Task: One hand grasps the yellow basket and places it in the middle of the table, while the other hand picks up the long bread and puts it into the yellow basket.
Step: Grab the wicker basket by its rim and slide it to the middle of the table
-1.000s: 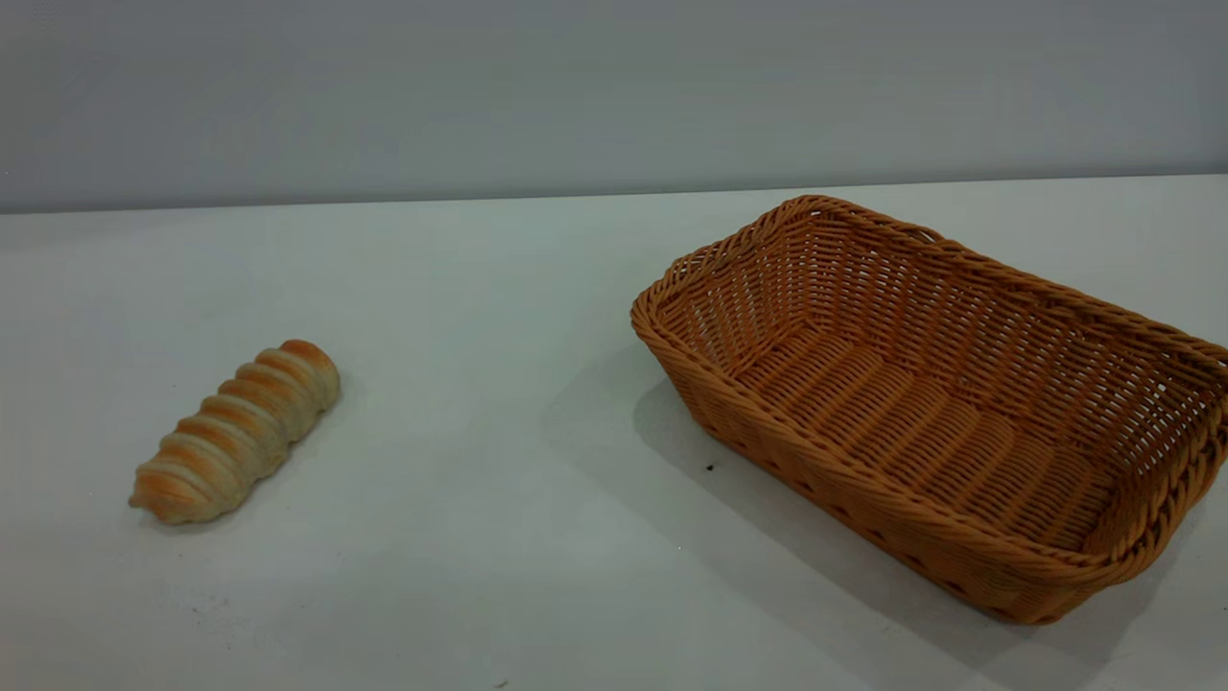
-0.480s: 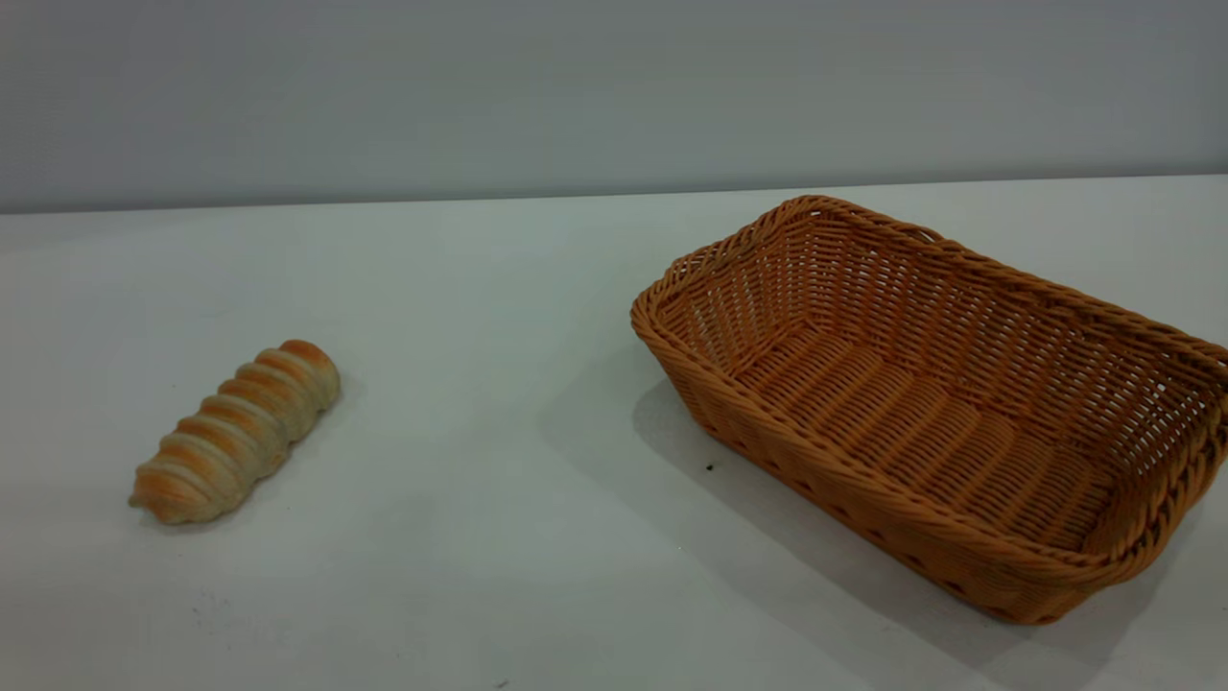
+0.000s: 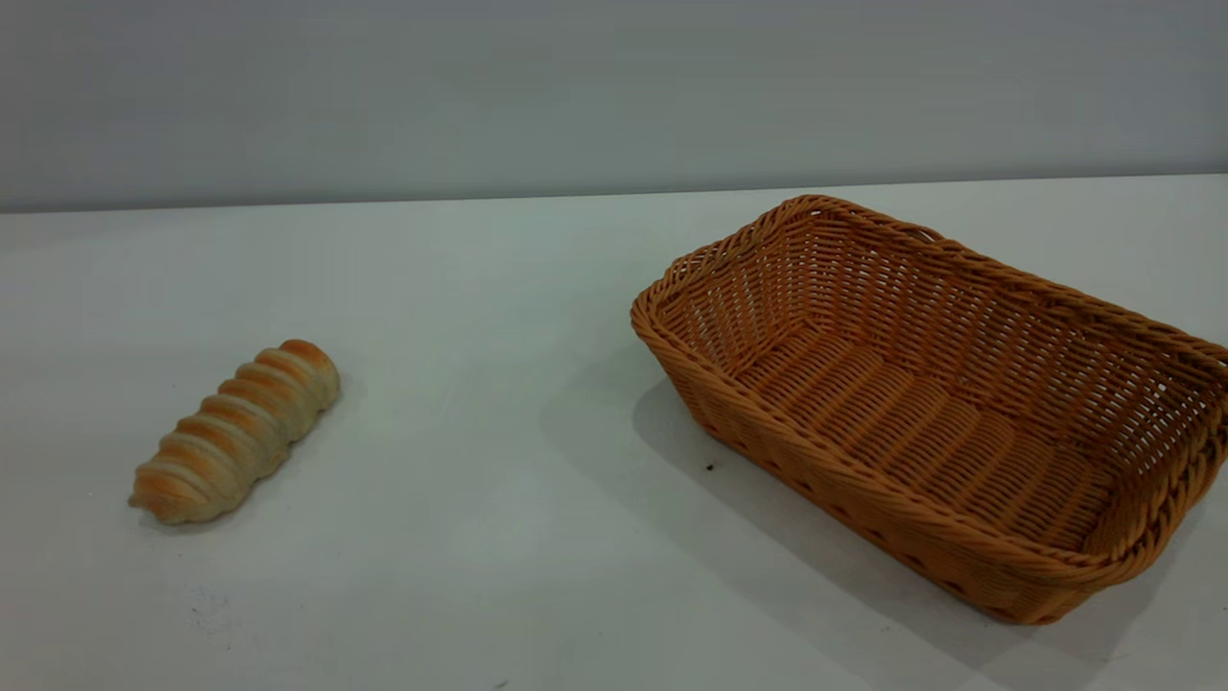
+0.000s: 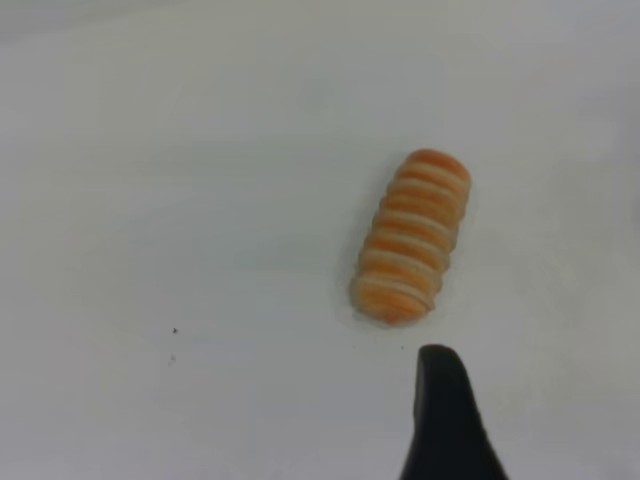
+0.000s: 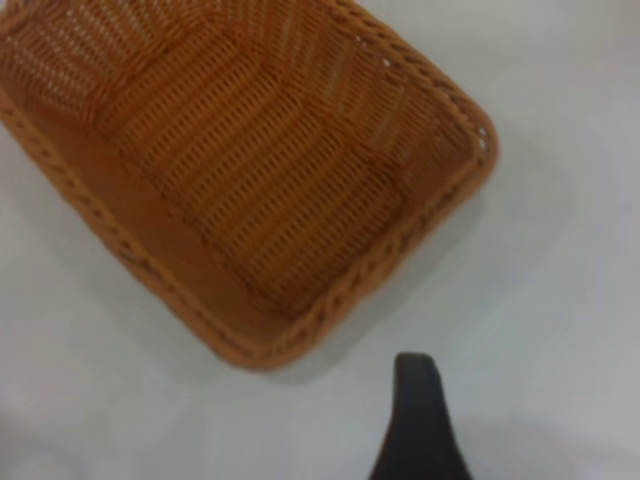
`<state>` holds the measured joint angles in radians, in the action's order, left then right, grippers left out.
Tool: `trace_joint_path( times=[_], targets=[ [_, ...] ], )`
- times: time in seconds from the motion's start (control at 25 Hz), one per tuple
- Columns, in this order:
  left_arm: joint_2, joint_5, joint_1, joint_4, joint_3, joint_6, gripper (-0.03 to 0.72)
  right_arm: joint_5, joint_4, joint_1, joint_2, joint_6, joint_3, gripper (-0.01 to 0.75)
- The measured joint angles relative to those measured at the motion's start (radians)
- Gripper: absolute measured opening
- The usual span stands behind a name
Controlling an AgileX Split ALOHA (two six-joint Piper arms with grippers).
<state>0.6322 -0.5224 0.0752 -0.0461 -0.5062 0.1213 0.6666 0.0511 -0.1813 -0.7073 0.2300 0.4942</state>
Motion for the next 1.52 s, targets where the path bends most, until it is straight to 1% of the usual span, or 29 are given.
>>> trace_joint_path(
  times=[0.16,0.28,0.4,0.6,0.72,0.92,1.2,1.52],
  targets=[
    [0.075,0.034,0.000,0.001,0.000,0.001,0.525,-0.142,-0.001,0.000,-0.210,0.053,0.003,0.554],
    [0.084,0.039,0.000,0.001,0.000,0.001,0.525,-0.189,-0.001,0.000,-0.364,0.130,0.032,0.554],
    [0.084,0.040,0.000,0.005,0.000,0.003,0.525,-0.204,0.000,0.000,-0.507,0.197,0.088,0.554],
    [0.084,0.039,0.000,0.028,0.000,0.003,0.525,-0.215,0.007,0.000,-0.674,0.236,0.177,0.554],
    [0.085,0.036,0.000,0.031,0.000,0.003,0.525,-0.224,0.010,0.016,-0.738,0.254,0.202,0.554],
    [0.086,0.032,0.000,0.031,0.000,0.003,0.525,-0.257,-0.002,0.072,-0.822,0.276,0.206,0.555],
    [0.086,0.032,0.000,0.031,0.000,0.003,0.525,-0.299,-0.078,0.074,-0.936,0.275,0.208,0.555],
    [0.086,0.032,0.000,0.032,0.000,0.003,0.525,-0.358,-0.169,0.074,-1.052,0.189,0.209,0.555]
  ],
)
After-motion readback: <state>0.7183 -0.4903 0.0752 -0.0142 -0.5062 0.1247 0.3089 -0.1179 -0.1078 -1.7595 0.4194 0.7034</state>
